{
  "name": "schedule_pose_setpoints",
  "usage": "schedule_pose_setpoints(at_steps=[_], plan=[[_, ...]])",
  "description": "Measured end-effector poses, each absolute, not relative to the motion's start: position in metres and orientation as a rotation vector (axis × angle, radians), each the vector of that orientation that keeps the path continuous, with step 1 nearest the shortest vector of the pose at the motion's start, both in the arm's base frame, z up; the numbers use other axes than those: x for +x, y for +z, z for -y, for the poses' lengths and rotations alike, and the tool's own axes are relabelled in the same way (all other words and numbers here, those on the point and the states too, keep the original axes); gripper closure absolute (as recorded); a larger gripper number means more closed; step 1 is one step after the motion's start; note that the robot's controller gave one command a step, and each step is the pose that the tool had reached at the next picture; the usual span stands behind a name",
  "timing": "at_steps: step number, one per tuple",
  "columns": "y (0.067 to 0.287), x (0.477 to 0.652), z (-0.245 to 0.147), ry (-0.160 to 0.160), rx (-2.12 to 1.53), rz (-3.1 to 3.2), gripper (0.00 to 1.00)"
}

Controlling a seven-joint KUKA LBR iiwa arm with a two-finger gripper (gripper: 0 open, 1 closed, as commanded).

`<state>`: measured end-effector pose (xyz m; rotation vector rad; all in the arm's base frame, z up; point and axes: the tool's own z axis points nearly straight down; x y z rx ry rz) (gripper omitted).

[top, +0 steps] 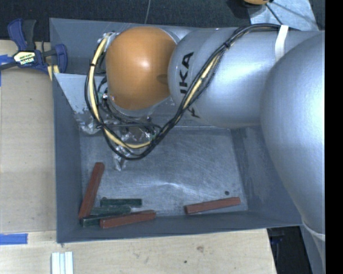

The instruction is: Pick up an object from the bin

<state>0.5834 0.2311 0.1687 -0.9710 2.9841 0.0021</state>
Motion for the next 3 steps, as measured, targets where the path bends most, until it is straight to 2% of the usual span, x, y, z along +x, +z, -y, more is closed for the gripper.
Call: schedule_pose_setpoints(at_steps=[1,2,3], plan=[[0.155,0.585,-0.232,0.000,-1.057,-2.949,0.00],[0.085,0.560,-0.219,0.000,-1.420,-2.795,0.00],[0.075,0.586,-0.244,0.002,-1.719,-2.612,1.00]])
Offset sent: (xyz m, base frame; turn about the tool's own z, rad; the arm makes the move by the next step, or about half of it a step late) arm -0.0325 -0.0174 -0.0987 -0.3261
